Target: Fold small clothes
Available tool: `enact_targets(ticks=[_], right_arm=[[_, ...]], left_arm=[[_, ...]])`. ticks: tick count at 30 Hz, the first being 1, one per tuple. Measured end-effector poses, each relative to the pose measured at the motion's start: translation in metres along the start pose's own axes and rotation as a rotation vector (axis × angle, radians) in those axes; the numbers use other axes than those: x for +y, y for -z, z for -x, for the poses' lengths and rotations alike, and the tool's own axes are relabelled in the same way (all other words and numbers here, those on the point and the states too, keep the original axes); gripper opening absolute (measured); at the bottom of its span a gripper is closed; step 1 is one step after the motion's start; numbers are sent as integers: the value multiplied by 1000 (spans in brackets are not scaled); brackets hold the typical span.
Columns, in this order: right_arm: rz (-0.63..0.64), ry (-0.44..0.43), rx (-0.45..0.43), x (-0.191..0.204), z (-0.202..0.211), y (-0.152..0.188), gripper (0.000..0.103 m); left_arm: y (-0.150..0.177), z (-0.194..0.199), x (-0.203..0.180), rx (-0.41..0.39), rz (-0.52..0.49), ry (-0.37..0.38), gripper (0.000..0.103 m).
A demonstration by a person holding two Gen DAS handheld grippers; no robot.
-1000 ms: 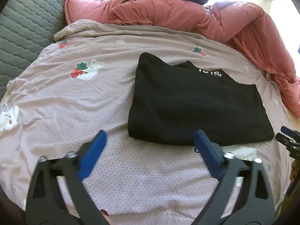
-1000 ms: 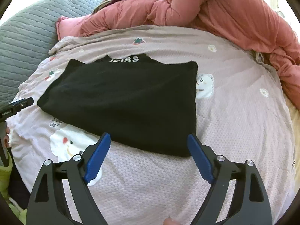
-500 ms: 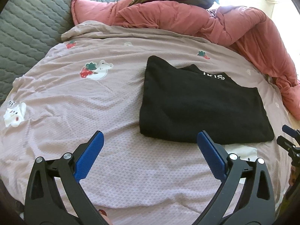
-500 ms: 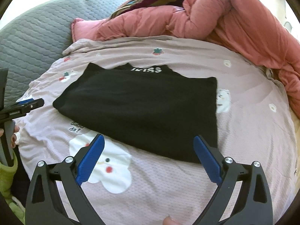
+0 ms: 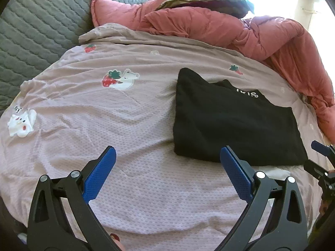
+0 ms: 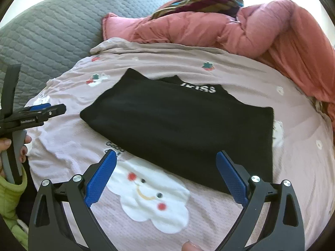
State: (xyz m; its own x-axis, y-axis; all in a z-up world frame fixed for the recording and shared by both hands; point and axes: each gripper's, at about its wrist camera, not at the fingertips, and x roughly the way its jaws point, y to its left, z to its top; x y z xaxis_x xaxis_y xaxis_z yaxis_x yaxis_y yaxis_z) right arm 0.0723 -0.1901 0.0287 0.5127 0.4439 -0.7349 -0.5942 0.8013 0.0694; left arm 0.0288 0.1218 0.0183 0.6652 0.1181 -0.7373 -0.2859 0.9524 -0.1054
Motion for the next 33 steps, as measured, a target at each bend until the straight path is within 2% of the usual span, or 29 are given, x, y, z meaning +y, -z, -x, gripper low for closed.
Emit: enact_targets(ticks=[19, 33], right_arm=[[135, -46, 57, 67, -54, -19, 95], [244, -30, 98, 106, -99, -21, 95]], left_arm=[[-4, -22, 29, 13, 58, -23, 93], [-23, -50, 37, 51, 59, -43, 93]])
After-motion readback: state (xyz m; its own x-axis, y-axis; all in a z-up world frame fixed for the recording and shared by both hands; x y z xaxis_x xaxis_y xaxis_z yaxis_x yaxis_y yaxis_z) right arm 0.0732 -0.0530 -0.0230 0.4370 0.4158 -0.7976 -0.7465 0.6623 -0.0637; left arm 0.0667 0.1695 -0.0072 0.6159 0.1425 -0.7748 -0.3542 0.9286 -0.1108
